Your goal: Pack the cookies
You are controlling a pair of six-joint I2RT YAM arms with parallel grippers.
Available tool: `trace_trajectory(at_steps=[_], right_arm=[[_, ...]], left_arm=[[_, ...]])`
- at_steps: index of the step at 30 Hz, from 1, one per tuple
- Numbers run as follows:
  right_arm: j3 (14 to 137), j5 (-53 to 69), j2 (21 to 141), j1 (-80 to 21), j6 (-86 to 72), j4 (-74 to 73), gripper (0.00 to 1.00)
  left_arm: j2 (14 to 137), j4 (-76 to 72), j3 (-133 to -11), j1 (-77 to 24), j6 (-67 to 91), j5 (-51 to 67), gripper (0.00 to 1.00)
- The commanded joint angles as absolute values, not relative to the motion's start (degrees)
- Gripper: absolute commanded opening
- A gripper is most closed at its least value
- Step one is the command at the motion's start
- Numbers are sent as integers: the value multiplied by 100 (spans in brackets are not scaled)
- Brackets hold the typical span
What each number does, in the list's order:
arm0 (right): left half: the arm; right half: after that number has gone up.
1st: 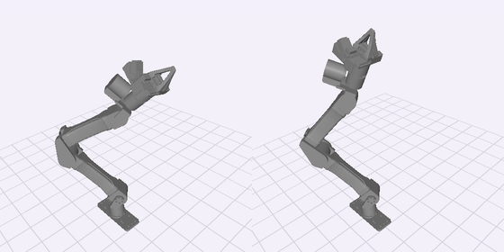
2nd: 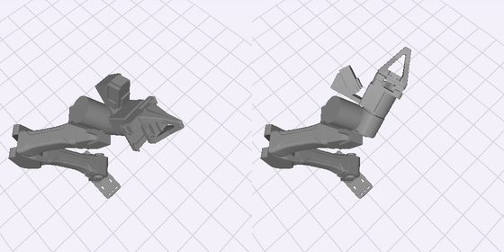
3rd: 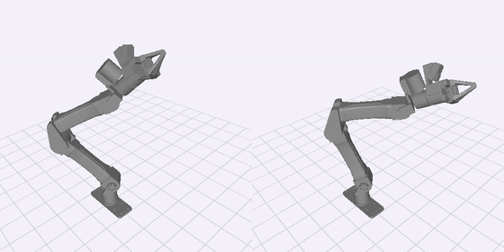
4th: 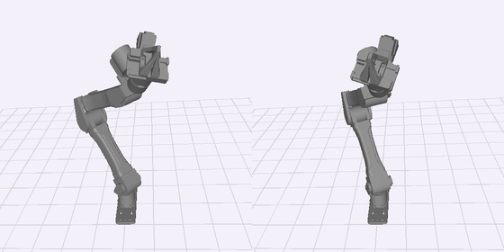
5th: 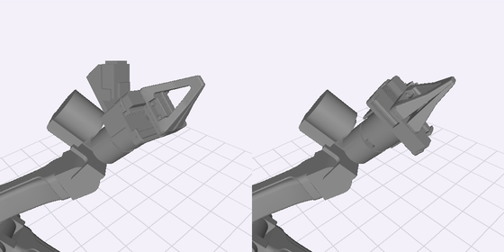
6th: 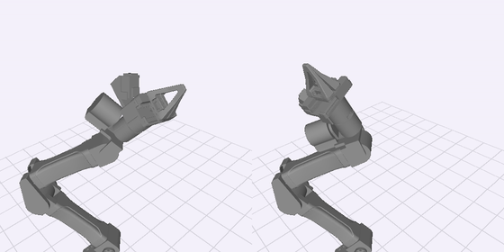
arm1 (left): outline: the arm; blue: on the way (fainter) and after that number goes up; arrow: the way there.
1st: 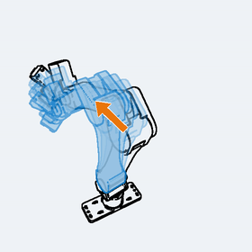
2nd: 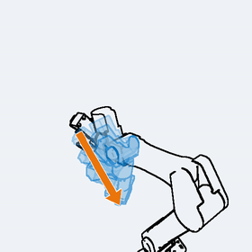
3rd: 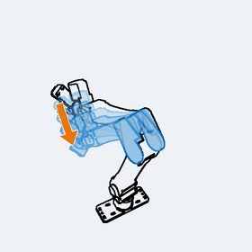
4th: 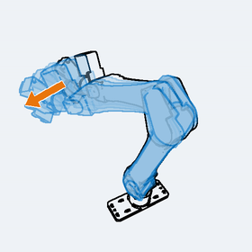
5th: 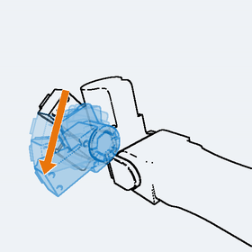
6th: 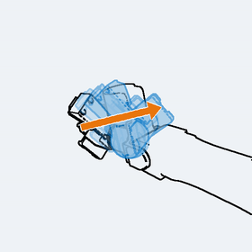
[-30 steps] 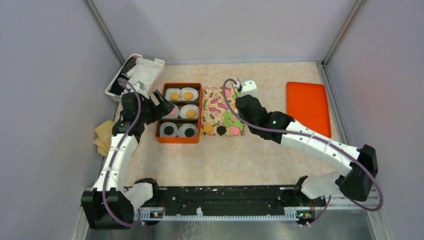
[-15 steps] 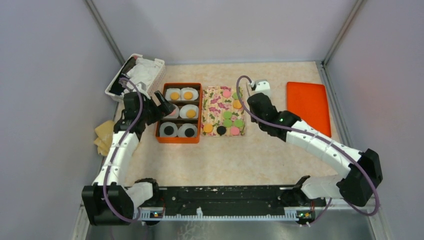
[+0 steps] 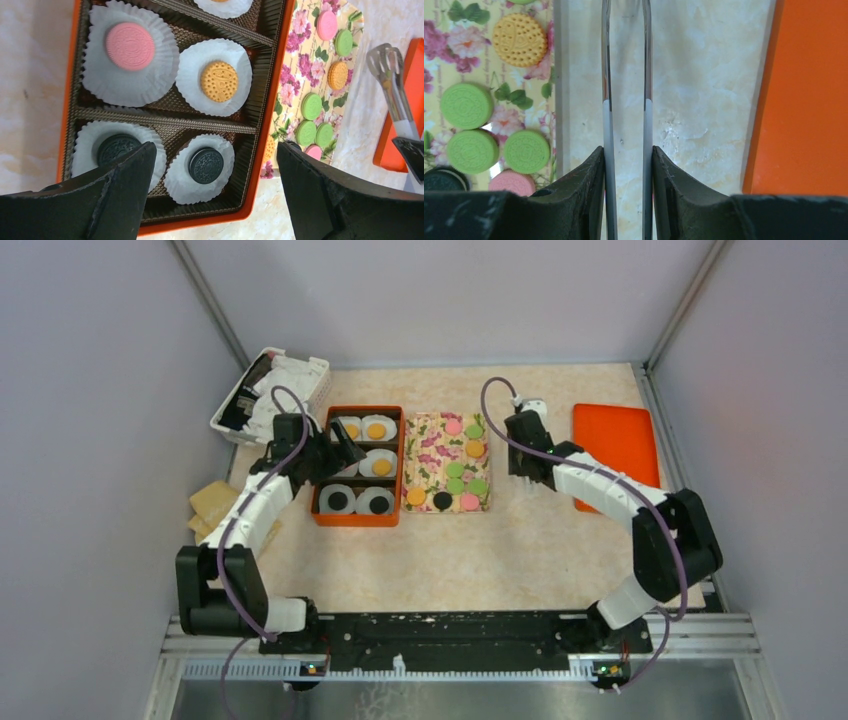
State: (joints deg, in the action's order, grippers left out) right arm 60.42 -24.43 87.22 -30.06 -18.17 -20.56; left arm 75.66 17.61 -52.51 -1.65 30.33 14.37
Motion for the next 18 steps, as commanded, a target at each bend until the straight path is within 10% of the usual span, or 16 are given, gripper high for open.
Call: trace_trajectory(at_steps=[1, 18], right_arm=[[6219, -1889, 9075, -2571, -2074, -1493, 29], [6350, -1533, 10137, -1811, -2143, -2330, 33]], left_arm=[[7805, 1385, -5616, -323, 3072, 1551, 97], [7701, 1398, -5678, -648, 3177, 1427, 97]])
